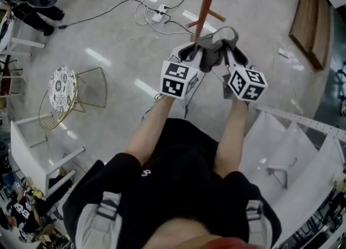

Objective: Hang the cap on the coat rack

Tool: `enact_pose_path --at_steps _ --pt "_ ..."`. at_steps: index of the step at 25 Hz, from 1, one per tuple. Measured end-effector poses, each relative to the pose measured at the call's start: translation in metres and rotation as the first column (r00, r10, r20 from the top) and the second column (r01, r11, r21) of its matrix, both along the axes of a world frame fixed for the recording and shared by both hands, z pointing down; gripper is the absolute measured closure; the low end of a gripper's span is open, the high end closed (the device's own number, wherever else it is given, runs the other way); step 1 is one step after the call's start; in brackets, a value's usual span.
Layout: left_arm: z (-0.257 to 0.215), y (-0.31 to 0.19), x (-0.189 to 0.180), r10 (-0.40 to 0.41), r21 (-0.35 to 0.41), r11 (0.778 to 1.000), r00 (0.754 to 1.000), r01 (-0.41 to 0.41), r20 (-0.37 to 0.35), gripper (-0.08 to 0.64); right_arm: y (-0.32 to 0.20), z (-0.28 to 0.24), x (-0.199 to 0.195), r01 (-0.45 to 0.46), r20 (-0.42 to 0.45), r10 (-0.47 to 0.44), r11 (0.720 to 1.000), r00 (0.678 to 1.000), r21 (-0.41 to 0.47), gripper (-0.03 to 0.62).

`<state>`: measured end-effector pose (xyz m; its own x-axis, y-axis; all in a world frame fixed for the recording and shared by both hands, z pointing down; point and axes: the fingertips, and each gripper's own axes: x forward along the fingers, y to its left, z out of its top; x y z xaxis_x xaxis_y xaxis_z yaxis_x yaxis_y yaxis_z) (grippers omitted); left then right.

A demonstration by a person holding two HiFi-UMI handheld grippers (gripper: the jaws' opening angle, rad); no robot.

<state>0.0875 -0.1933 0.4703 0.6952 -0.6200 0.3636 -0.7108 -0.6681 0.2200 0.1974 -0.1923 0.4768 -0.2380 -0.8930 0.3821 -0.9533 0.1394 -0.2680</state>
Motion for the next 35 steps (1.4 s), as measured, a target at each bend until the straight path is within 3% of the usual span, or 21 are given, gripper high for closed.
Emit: enact_pose_path --at_steps 12,20,25,35 --pt "0.026 -0.056 0.028 0.092 -0.087 0.992 0.996 -0.091 0.001 0.511 -0.050 0.031 0.023 -0.048 -0.050 0.041 0.990 0.998 -0.131 0.520" --pt "0.057 -0.076 0.015 0.007 -0.161 0.987 0.999 -0.001 0.037 0.511 -0.074 0.059 0.010 0.026 -0.045 -0.036 0.979 0.998 -0.202 0.520" --pt "0.065 -0.094 0.004 -0.049 -0.189 0.981 0.999 0.053 0.024 0.509 -0.091 0.066 -0.001 0.058 -0.064 -0.074 0.974 0.995 -0.221 0.518" --pt "0.071 -0.098 0.010 -0.010 -0.207 0.978 0.999 0.016 0.033 0.509 -0.109 0.074 0.011 0.001 -0.082 -0.020 0.974 0.996 -0.227 0.514"
